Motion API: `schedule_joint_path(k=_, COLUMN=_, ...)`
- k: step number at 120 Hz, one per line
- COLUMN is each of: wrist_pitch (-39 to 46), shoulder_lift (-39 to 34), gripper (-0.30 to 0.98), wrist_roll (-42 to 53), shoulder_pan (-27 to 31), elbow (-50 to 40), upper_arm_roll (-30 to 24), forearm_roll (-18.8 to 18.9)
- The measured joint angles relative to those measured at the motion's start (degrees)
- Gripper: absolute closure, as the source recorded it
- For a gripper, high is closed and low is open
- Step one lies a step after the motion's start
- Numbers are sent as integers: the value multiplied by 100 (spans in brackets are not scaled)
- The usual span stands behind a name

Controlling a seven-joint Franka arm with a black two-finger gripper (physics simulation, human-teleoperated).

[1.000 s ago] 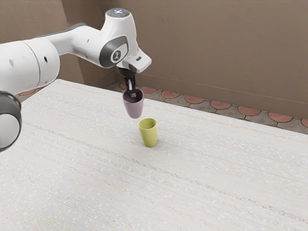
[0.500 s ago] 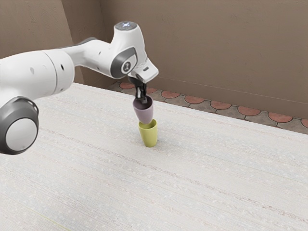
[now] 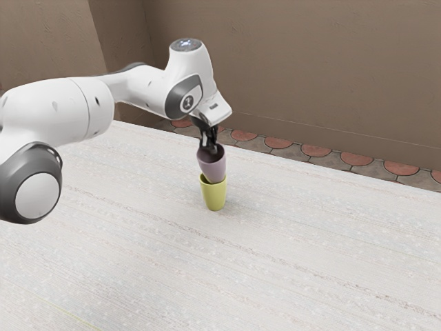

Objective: Place the right cup onto the left cup

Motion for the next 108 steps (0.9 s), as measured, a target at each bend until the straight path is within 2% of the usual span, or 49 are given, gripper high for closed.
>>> schedule_joint_path(k=26, wrist_pitch=5, shoulder_lift=-74, gripper=78, wrist_roll=71, shoulder_pan=37, elbow=-243, upper_arm_roll=103, forearm_roll=-194)
schedule_joint_path(k=49, wrist_pitch=-132, shoulder_lift=-85, gripper=37, wrist_roll=202, shoulder_pan=75, elbow=-182, upper_arm_roll=114, forearm_roll=-198)
schedule_joint_path(k=69, wrist_pitch=-253, shoulder_lift=-171, gripper=17, wrist_roll=301, shoulder_pan=49, elbow=-170, upper_arm_roll=127, forearm_roll=-192)
schedule_joint_path(k=93, wrist_pitch=-1012, shoulder_lift=-937, gripper=7, wrist_roll=119, shoulder_pan=-4, elbow=-259, upper_arm_roll=144, forearm_roll=-10)
schedule_joint_path(k=108, wrist_pitch=-1671, shoulder_lift=-2009, gripper=4, wrist_roll=-176, shoulder_pan=-118, elbow=-885, upper_arm_roll=216, forearm_roll=235)
